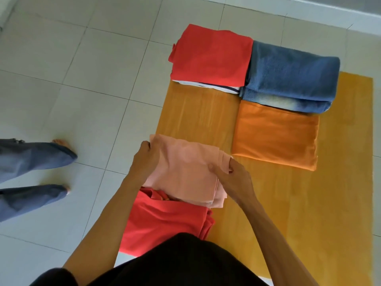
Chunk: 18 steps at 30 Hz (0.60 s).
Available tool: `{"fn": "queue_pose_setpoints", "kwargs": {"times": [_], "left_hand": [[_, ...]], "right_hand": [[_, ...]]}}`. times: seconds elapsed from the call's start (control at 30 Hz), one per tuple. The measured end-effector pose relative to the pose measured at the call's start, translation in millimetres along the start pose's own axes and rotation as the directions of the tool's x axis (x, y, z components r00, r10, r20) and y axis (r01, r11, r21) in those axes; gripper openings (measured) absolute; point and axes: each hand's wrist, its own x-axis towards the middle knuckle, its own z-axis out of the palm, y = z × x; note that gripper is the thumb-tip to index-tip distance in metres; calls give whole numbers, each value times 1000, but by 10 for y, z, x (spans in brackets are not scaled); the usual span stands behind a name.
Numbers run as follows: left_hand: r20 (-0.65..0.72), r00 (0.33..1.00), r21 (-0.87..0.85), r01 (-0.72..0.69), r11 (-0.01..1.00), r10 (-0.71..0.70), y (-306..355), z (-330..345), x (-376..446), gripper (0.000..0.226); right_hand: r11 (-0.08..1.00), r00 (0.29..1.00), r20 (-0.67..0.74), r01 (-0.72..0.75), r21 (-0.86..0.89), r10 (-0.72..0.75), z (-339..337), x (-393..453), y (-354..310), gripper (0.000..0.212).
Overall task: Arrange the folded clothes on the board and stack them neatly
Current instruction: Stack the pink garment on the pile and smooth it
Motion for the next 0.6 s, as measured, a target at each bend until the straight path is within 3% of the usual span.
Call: {"fn": "queue_pose_setpoints", "kwargs": {"times": [0.1,0.2,0.37,0.5,0.6], "left_hand": [[132,987,-97,102,990,-89,29,-47,106,76],[295,953,-188,131,973,-72,18,-122,177,97],[437,898,-417,151,896,52,98,-199,218,50],[514,852,-471,184,863,99,90,-201,209,43],[522,842,-478,159,864,134,131,-202,232,44]], "right_hand": [[950,1000,8,1,312,-4,36,11,-47,43],[890,999,-10,-24,456,32,48,67,-78,45],[866,998,20,-67,495,66,-107,153,-143,43],[777,959,276,-220,589,62,-261,180,-222,44],[783,954,293,-230,578,63,-342,207,-309,46]]}}
